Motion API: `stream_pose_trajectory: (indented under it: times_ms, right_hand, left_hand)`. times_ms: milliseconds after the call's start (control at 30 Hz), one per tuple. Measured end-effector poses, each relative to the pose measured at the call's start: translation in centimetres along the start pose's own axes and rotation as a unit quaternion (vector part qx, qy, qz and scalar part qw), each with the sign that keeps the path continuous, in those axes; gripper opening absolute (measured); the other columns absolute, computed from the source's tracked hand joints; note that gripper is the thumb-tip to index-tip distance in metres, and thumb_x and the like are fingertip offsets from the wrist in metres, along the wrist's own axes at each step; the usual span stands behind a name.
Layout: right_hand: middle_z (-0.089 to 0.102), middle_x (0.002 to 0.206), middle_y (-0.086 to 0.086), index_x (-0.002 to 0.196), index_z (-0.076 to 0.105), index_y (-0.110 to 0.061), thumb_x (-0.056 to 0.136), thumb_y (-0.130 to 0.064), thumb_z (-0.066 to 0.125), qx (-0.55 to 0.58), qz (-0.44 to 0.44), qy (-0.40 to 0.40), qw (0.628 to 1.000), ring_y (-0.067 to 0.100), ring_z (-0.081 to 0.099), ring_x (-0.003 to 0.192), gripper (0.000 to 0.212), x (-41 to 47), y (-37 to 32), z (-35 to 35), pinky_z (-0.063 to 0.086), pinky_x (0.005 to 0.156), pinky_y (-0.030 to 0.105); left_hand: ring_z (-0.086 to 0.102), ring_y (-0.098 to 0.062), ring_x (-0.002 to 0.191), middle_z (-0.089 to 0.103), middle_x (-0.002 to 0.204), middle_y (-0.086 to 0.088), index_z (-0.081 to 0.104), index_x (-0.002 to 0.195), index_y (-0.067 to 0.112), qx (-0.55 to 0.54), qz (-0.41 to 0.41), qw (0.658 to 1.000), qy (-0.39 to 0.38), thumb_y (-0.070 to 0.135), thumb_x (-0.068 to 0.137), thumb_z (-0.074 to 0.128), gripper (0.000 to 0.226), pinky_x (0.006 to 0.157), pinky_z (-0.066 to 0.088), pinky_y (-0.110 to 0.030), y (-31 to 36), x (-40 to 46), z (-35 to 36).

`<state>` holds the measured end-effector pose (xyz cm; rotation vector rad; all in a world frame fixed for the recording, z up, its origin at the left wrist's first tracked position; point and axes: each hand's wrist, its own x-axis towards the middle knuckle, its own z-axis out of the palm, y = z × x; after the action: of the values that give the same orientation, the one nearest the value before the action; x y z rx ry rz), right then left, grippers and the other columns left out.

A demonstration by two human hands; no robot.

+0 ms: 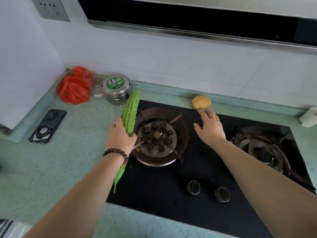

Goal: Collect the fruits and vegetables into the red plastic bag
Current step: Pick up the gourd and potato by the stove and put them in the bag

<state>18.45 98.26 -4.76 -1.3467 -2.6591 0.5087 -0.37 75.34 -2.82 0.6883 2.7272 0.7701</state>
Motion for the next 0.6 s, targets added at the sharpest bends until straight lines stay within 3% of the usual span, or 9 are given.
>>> stream_pose_trajectory:
  times_ms: [167,300,467,600]
  right_hand:
    - [0.003,0.16,0.005,0.146,0.015,-0.031,0.088,-0.044,0.057,-0.034,0.0,-0.043,0.998,0.032,0.007,0.145,0.074,7.3,2.7,0.2,0.019,0.115,0.051]
    - [0.001,0.16,0.007,0.148,0.01,-0.032,0.091,-0.038,0.054,-0.025,-0.004,-0.047,0.999,0.033,0.003,0.146,0.073,11.2,3.8,1.2,0.016,0.116,0.052]
    - [0.002,0.159,0.007,0.147,0.009,-0.033,0.095,-0.028,0.047,-0.028,-0.022,-0.057,0.998,0.033,-0.001,0.146,0.065,14.0,4.5,3.0,0.017,0.116,0.055]
    - [0.008,0.158,0.004,0.145,0.015,-0.036,0.093,-0.026,0.052,-0.013,-0.027,-0.042,0.999,0.033,0.003,0.145,0.064,15.6,5.3,3.6,0.024,0.113,0.054]
  left_hand:
    - [0.059,-0.03,0.105,0.049,0.131,-0.013,0.02,0.146,0.017,0.03,0.033,0.999,-0.015,0.029,0.083,0.065,0.078,0.078,0.051,-0.038,3.3,0.3,1.3]
    - [0.06,-0.027,0.104,0.047,0.135,-0.013,0.017,0.147,0.016,0.046,0.044,0.998,-0.016,0.031,0.083,0.066,0.082,0.083,0.054,-0.04,4.3,0.1,2.0]
    - [0.06,-0.02,0.093,0.051,0.129,-0.009,0.02,0.146,0.017,0.05,0.043,0.998,-0.022,0.033,0.081,0.067,0.082,0.071,0.051,-0.031,4.4,0.0,3.0]
    - [0.059,-0.016,0.088,0.053,0.123,-0.006,0.022,0.145,0.018,0.046,0.038,0.998,-0.016,0.032,0.08,0.068,0.08,0.068,0.049,-0.027,4.4,-0.1,3.7]
